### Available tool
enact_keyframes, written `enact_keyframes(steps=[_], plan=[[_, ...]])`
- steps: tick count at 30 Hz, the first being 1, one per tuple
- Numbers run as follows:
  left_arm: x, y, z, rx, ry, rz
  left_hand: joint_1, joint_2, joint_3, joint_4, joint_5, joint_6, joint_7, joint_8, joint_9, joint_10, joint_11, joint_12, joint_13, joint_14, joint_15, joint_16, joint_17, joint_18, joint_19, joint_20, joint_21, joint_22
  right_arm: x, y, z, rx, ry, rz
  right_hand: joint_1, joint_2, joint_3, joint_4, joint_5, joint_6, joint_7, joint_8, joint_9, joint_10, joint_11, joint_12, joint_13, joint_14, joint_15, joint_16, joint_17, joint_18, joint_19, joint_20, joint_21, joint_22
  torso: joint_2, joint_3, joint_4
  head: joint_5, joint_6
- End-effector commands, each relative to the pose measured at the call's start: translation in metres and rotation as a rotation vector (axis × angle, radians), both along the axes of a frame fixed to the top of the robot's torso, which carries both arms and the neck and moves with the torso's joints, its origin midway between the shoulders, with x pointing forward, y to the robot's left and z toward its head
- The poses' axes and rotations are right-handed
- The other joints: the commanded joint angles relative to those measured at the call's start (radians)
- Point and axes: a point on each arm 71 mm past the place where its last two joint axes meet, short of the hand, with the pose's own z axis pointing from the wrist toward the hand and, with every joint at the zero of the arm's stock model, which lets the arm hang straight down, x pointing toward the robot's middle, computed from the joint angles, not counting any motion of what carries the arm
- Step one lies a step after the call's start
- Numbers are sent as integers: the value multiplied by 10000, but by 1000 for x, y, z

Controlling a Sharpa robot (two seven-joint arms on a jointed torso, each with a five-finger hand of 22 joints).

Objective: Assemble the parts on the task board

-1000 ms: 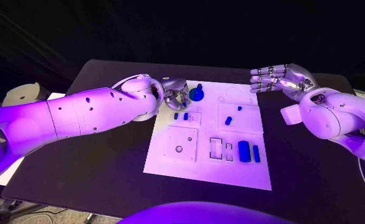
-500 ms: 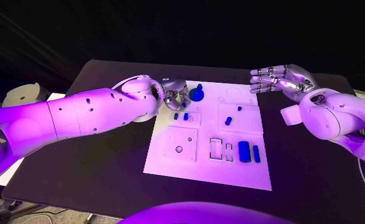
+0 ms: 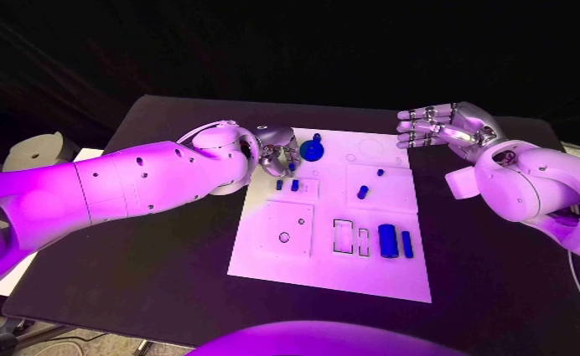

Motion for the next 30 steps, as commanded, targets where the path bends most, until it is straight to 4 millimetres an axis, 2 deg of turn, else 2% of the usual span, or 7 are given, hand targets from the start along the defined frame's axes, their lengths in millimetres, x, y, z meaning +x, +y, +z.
enact_keyframes(steps=[1, 7, 10, 19, 25, 27, 30], plan=[[0, 2, -1, 42, 89, 109, -97, 0, -64, 6, 21, -98, 22, -45, -4, -78, 14, -24, -9, 252, 53, -41, -29, 121, -90, 13, -78, -33, 0, 1, 0, 41, -49, 168, -101, -33, 49, -9, 33, 1, 33, -36, -6, -39, -10, -14, -6, 8, 19, -13, -9, 61, 86, 4, -65, -9, 3, 0, 0, -10, -3], [1, 7, 0, -65, -11, 258, -53, -28, -156, -25, 33, -355, 16, -49, -7, -329, 37, -22, -11, 253, 73, -56, -65, 161, -117, 35, -286, -206, 1, -2, -1, -142, -101, 122, -79, -41, 75, -26, 33, -4, 29, -38, -7, -43, -14, -15, -7, 30, 9, -4, -20, 66, 112, -5, -71, -17, -4, -11, 12, -23, 8], [1, 13, 1, -192, -35, 391, -18, -23, -257, -42, 34, -508, -16, -40, -2, -544, 39, -13, -20, 254, 72, -70, -101, 193, -138, 38, -453, -345, 2, -4, -1, -318, -179, 105, -62, -55, 106, -42, 21, -6, 15, -37, -7, -45, -26, -14, -7, 151, -26, 44, -14, 74, 217, -38, -45, -13, -12, -4, 8, -25, 7], [3, 34, 11, -1250, -507, 829, 40, -10, -624, -55, 15, -658, -35, -17, 13, -848, 52, 22, -14, 247, 80, -118, -203, 236, -153, 37, -732, -576, 5, -11, -2, -1247, -502, 162, 33, -85, 190, -119, -42, 153, -114, 15, 17, 113, -152, 56, 6, 721, -235, 216, 81, 68, 819, -283, 215, 82, -19, 3, 4, -21, 62], [2, 51, 24, -4275, 362, 1579, 179, 231, -501, -33, 126, -328, 86, 108, 59, -440, 63, 259, 34, 198, 83, -202, -368, 295, -227, 33, -1083, -860, 4, -11, -4, -2666, -890, 697, 391, -68, 186, -357, -97, 580, -327, 120, 50, 564, -413, 199, 19, 1850, -657, 682, 385, 57, 1776, -747, 857, 395, -5, 7, 11, 12, 131], [2, 57, 28, -5687, 792, 1970, 223, 293, -374, -32, 143, -235, 128, 123, 58, -343, 77, 312, 29, 11, 87, -495, -946, 402, -428, 37, -1622, -1307, 4, -10, -4, -3219, -1106, 880, 507, -56, 149, -438, 37, 760, -415, 166, 64, 764, -527, 250, 31, 2395, -819, 938, 554, 59, 2221, -947, 1215, 584, -13, 1, -7, 6, 158], [1, 64, 32, -7727, 1338, 2606, 212, 454, -215, 29, 168, -60, 142, 183, 71, 17, 31, 533, 78, -98, 66, -623, -1169, 433, -512, 28, -1800, -1436, 2, -8, -4, -4152, -1470, 1237, 575, -95, 92, -549, 360, 1017, -565, 200, 68, 1051, -686, 278, 40, 3180, -1101, 1505, 934, 21, 2906, -1226, 1879, 955, -20, 13, 5, -9, 172]])
